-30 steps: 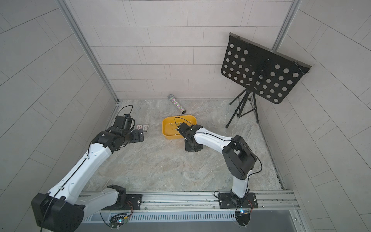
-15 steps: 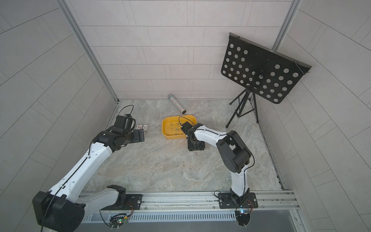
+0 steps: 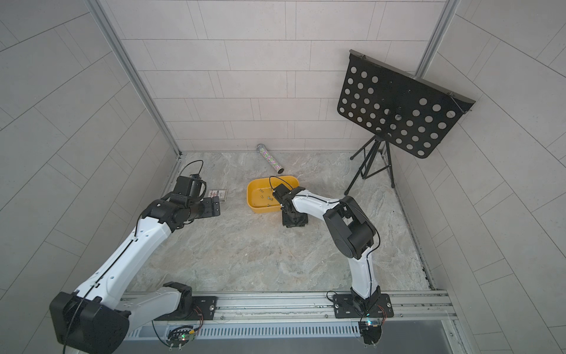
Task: Put the screws on the desktop into the storage box
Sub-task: Pick up the screw from the center of the board.
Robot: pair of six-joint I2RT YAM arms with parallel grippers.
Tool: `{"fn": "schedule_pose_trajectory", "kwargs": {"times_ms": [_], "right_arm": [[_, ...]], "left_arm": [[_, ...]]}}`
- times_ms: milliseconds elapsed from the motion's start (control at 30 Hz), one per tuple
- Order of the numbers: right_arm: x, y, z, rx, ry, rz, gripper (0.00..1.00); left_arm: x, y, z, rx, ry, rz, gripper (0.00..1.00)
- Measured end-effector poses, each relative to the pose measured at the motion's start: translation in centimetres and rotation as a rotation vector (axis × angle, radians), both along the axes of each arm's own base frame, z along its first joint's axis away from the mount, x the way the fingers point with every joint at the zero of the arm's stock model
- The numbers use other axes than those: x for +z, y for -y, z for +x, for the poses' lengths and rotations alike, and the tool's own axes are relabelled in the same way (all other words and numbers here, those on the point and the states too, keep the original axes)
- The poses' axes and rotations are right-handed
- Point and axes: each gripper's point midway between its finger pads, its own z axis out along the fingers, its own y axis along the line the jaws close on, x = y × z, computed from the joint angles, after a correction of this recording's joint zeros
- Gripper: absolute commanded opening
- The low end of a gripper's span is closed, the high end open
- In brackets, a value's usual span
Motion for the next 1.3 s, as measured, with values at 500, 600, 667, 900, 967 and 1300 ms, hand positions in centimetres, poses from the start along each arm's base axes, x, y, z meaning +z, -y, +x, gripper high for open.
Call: {"fn": "schedule_pose_trajectory", "kwargs": {"times_ms": [500, 600, 667, 900, 967, 1300], "right_arm": [[-0.1, -0.5, 0.1, 0.031, 0.004, 0.014, 0.07], [-0.1, -0.5, 0.1, 0.034, 0.005, 0.011, 0.02], [-0.1, -0.5, 0.1, 0.035, 0.006, 0.010, 0.00], [0.0, -0.2, -0.4, 0.041, 0.020, 0.010, 0.00], [0.1, 0.2, -1.1, 0.045, 0.013, 0.001, 0.00], [6.2, 1.6, -4.1, 0.073, 0.068, 0.007, 0.00]], "left_arm": [[0.0, 0.1, 0.0, -0.002, -0.001, -0.004, 0.96], [0.0, 0.1, 0.0, -0.002, -0.001, -0.004, 0.95], [0.0, 0.1, 0.0, -0.002, -0.001, -0.004, 0.95], [0.0, 0.1, 0.0, -0.002, -0.001, -0.004, 0.95], [0.0, 0.1, 0.0, -0.002, -0.001, -0.004, 0.96], [0.0, 0.1, 0.0, -0.002, -0.001, -0.004, 0.95]]}}
